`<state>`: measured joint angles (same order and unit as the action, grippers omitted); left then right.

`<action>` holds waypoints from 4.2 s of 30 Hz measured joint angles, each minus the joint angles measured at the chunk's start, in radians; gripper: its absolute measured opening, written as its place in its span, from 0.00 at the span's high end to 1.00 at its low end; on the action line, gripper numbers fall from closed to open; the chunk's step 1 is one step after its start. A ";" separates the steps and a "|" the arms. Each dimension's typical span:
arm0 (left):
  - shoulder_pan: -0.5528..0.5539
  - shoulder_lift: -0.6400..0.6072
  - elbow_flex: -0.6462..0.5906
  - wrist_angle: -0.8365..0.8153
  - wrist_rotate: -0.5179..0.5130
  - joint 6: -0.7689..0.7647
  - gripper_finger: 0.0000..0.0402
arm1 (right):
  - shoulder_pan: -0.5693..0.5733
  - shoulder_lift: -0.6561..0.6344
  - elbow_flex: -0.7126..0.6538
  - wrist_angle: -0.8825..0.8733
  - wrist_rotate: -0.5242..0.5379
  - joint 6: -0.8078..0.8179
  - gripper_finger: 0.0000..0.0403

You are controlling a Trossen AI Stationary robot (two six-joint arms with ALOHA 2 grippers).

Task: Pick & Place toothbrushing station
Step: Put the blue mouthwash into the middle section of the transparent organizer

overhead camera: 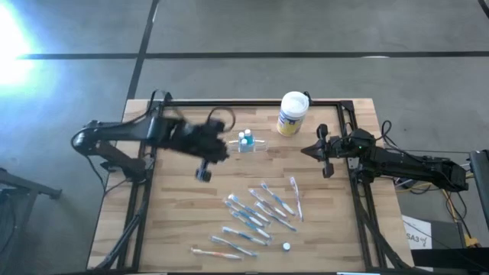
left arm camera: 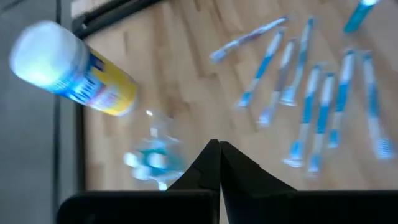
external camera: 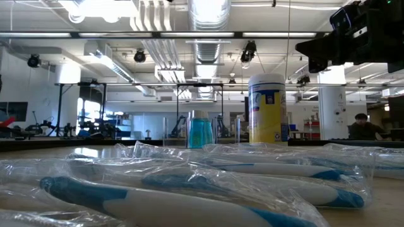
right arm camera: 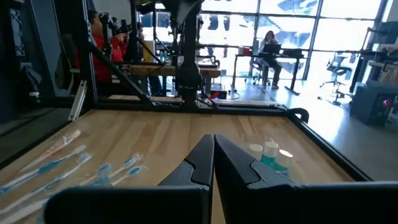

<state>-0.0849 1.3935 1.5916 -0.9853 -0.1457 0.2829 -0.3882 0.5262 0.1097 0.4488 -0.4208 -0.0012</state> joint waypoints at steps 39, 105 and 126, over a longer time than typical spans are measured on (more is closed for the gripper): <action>-0.198 -0.734 -1.484 1.452 -0.477 -0.454 1.00 | 0.000 -0.002 0.000 0.007 0.002 0.039 0.98; -0.198 -0.776 -1.580 1.456 -0.455 -0.416 0.99 | 0.753 0.668 1.134 -1.506 0.607 0.518 0.98; -0.198 -0.774 -1.580 1.401 -0.415 -0.439 0.99 | 0.870 1.199 1.436 -1.539 0.543 0.328 0.53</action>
<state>-0.2832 0.6193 0.0116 0.4160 -0.5610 -0.1558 0.4816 1.7254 1.5461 -1.0906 0.1222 0.3273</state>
